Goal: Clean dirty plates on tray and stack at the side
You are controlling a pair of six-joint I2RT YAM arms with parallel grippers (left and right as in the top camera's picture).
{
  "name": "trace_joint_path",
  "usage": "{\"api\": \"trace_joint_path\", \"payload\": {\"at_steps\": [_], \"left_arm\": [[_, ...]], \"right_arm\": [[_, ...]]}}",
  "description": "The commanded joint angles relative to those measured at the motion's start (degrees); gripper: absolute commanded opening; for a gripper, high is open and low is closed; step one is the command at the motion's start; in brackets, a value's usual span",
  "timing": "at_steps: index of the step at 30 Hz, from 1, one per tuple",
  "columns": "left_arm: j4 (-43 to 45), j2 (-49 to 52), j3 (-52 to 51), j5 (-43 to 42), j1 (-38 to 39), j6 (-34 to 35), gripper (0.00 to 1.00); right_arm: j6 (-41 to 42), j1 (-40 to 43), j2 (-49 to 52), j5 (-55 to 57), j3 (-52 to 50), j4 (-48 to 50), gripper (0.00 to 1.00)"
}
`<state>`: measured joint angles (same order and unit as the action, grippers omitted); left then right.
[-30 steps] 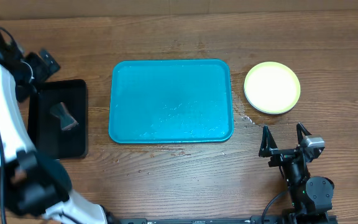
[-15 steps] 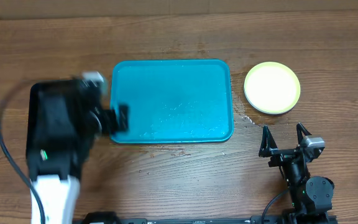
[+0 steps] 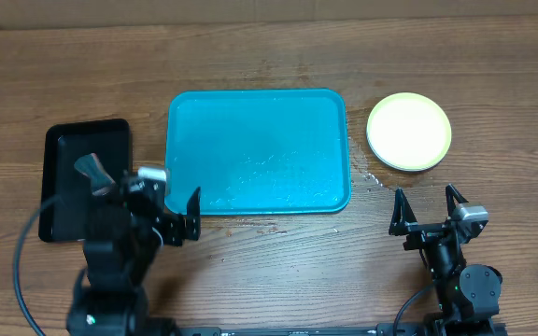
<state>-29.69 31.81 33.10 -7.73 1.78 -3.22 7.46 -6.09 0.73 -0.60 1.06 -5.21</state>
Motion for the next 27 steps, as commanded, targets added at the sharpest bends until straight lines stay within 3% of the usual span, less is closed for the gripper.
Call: {"api": "trace_joint_path", "payload": {"at_steps": [1, 11, 18, 27], "left_arm": [[4.9, -7.8, -8.3, 0.7, 0.0, -1.5, 0.99], [25.7, -20.6, -24.1, 0.9, 0.0, -1.4, 0.99], [40.9, -23.6, -32.9, 4.8, 0.0, 6.1, 1.00], [32.8, -28.8, -32.8, 8.5, 0.0, 7.6, 1.00]], "right_arm": [[-0.4, -0.1, -0.6, 0.5, -0.6, 0.4, 1.00], [-0.4, -0.1, -0.6, 0.5, -0.6, 0.4, 1.00], [-0.4, -0.1, -0.6, 0.5, -0.6, 0.4, 1.00], [-0.4, -0.1, -0.6, 0.5, -0.6, 0.4, 1.00]]}}
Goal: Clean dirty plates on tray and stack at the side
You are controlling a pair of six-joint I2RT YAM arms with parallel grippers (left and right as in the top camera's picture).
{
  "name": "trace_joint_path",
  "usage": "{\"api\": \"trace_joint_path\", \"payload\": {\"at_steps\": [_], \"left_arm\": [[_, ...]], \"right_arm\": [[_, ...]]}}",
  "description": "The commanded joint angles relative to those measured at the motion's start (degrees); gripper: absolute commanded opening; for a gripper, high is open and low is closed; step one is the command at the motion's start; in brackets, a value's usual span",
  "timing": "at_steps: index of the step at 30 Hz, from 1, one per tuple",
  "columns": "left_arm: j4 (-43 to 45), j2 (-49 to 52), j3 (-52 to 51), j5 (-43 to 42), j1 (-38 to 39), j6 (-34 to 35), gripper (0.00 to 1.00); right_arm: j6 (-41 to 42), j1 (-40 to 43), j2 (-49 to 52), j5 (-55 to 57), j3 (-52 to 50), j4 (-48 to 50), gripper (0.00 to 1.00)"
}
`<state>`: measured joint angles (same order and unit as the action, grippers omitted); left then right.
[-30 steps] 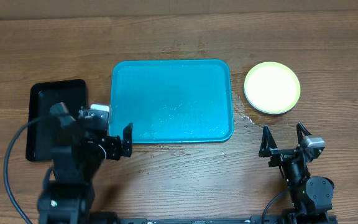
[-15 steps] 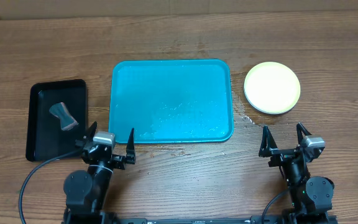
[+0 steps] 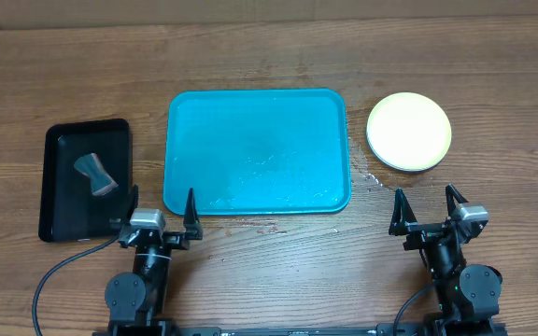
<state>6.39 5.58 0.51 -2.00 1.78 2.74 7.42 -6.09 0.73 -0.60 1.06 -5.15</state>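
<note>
A blue tray (image 3: 250,131) lies in the middle of the table with only wet streaks on it. To its right, off the tray, a pale plate (image 3: 409,131) with a greenish rim rests on the wood. My left gripper (image 3: 161,207) stands open near the table's front edge, just below the tray's left corner, nothing between its fingers. On the right, near the front edge below the plate, my right gripper (image 3: 428,205) is open and empty too.
A black bin (image 3: 59,187) sits at the left with a grey scrubbing tool (image 3: 96,174) lying in it. A few water drops (image 3: 372,175) mark the wood between tray and plate.
My left arm has drawn back from over the black bin to the table's front edge, uncovering the grey tool in the bin. The right arm, tray and plate have not moved.
</note>
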Motion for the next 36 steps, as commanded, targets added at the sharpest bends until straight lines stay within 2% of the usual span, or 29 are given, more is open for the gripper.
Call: {"api": "trace_joint_path", "payload": {"at_steps": [1, 5, 36], "left_arm": [[-5.3, -3.4, -0.2, 3.2, 0.0, 1.6, 1.00], [-10.8, -5.4, -0.2, 3.7, -0.1, 1.6, 1.00], [-10.8, -5.3, -0.2, 3.7, -0.1, 1.6, 1.00]], "right_arm": [[-0.4, -0.1, -0.6, 0.5, -0.6, 0.3, 1.00], [-0.4, -0.1, -0.6, 0.5, -0.6, 0.3, 1.00], [-0.4, -0.1, -0.6, 0.5, -0.6, 0.3, 1.00]]}}
